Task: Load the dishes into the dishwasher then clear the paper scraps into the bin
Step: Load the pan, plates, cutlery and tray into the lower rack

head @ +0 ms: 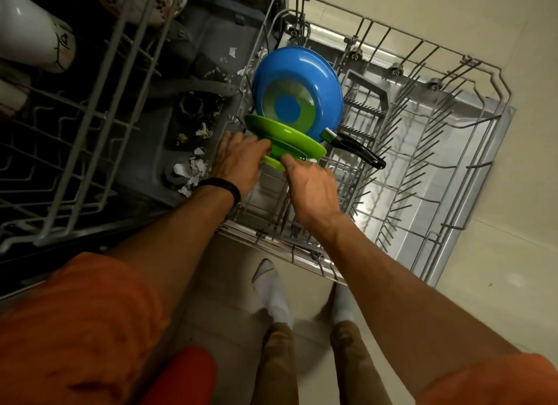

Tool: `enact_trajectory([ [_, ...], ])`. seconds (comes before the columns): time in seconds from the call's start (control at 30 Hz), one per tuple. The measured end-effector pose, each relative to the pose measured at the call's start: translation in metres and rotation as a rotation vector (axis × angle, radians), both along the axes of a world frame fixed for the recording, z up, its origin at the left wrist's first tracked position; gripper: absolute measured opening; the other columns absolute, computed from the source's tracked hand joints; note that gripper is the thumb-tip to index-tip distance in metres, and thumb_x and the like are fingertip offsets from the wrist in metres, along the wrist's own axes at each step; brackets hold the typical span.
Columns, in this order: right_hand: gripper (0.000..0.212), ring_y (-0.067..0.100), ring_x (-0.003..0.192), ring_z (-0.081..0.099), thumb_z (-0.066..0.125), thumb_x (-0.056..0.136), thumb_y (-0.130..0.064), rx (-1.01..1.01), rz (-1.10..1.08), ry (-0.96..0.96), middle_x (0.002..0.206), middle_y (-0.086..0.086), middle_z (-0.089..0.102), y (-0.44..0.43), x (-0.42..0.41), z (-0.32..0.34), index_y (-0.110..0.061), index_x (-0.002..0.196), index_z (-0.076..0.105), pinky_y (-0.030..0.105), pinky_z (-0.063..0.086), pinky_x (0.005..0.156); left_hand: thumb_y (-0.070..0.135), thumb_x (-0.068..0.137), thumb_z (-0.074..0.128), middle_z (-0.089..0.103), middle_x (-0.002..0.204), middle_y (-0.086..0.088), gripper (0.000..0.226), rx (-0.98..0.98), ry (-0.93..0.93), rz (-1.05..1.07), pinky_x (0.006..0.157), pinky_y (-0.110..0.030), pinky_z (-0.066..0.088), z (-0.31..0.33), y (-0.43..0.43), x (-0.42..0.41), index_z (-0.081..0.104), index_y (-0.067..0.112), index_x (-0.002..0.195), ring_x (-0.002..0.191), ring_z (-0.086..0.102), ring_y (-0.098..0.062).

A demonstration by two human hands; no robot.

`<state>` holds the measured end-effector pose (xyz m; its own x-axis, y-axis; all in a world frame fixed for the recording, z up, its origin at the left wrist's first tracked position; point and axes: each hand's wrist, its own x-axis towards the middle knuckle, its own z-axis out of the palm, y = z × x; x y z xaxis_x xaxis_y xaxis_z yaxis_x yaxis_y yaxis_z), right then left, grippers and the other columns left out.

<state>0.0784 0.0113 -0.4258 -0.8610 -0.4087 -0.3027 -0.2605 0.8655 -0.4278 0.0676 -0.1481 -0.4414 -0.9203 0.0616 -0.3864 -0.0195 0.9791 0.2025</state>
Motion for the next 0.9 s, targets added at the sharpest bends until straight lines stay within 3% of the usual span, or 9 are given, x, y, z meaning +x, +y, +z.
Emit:
enact_trajectory([
  [0.13,0.028,0.028,0.082,0.064,0.058,0.098,-0.004,-0.02,0.002,0.007,0.095,0.003,0.067,0.0,-0.006,-0.004,-0.02,0.121,0.053,0.046,0.049,0.08,0.002,0.083,0.065,0.06,0.109,-0.016,0.028,0.079,0.067,-0.021,0.099,-0.049,0.039,-0.004,-0.01,0.002,0.061,0.011,0.11,0.109,0.052,-0.038],
  [0.23,0.025,0.027,0.08,0.061,0.055,0.1,-0.007,-0.03,-0.006,0.0,0.095,0.004,0.067,-0.003,-0.007,-0.005,-0.019,0.121,0.053,0.048,0.051,0.083,0.009,0.084,0.069,0.06,0.112,-0.013,0.031,0.107,0.182,0.004,0.098,-0.05,0.046,0.0,-0.011,0.013,0.062,0.011,0.113,0.112,0.053,-0.034],
  [0.3,0.026,0.028,0.083,0.062,0.053,0.101,-0.007,-0.019,-0.011,-0.026,0.097,0.005,0.066,-0.003,-0.01,-0.004,-0.018,0.124,0.053,0.051,0.051,0.088,0.011,0.089,0.069,0.062,0.117,-0.01,0.029,0.161,0.274,0.008,0.096,-0.043,0.049,0.005,-0.006,0.025,0.064,0.01,0.118,0.114,0.054,-0.03],
  [0.43,0.028,0.03,0.091,0.062,0.05,0.101,-0.005,0.041,0.008,-0.065,0.098,0.007,0.064,0.006,-0.013,-0.01,-0.015,0.127,0.052,0.05,0.047,0.092,-0.003,0.09,0.066,0.07,0.116,-0.01,0.031,0.233,0.375,0.023,0.091,-0.039,0.053,0.006,0.007,0.027,0.072,0.008,0.119,0.109,0.062,-0.03],
  [0.53,0.021,0.028,0.075,0.051,0.05,0.1,-0.004,0.039,0.003,-0.035,0.084,0.004,0.049,0.011,-0.019,-0.019,-0.013,0.119,0.053,0.049,0.05,0.082,-0.006,0.088,0.064,0.073,0.102,-0.011,0.024,0.198,0.36,0.062,0.078,-0.043,0.055,0.005,0.013,0.013,0.076,0.007,0.105,0.095,0.065,-0.034],
  [0.6,0.021,0.025,0.071,0.045,0.052,0.1,-0.004,0.035,0.003,-0.025,0.082,0.005,0.052,0.006,-0.021,-0.021,-0.012,0.119,0.054,0.047,0.05,0.077,-0.004,0.088,0.064,0.071,0.095,-0.012,0.019,0.164,0.325,0.062,0.072,-0.044,0.053,0.004,0.009,0.006,0.075,0.008,0.098,0.089,0.064,-0.035],
  [0.73,0.018,0.028,0.076,0.06,0.056,0.1,-0.008,-0.048,0.008,0.006,0.094,0.009,0.067,-0.002,-0.027,-0.02,-0.01,0.118,0.057,0.038,0.046,0.067,0.008,0.095,0.058,0.069,0.097,-0.012,0.013,0.098,0.195,0.049,0.073,-0.048,0.053,0.008,-0.008,-0.011,0.071,0.011,0.097,0.089,0.065,-0.035],
  [0.83,0.012,0.027,0.089,0.064,0.053,0.104,-0.022,-0.088,-0.069,0.033,0.101,0.005,0.07,0.022,-0.022,-0.02,-0.016,0.111,0.061,0.042,0.052,0.081,0.01,0.096,0.055,0.067,0.097,-0.012,0.014,0.065,0.166,0.009,0.07,-0.049,0.054,0.007,-0.016,-0.018,0.069,0.013,0.097,0.087,0.064,-0.037],
  [0.9,0.021,0.026,0.093,0.062,0.046,0.108,-0.032,-0.09,-0.124,0.005,0.107,0.004,0.07,0.044,-0.011,-0.022,-0.02,0.114,0.061,0.041,0.051,0.081,0.005,0.094,0.056,0.066,0.092,-0.013,0.014,0.08,0.188,-0.008,0.067,-0.049,0.054,0.004,-0.015,-0.015,0.069,0.01,0.094,0.082,0.064,-0.036],
])
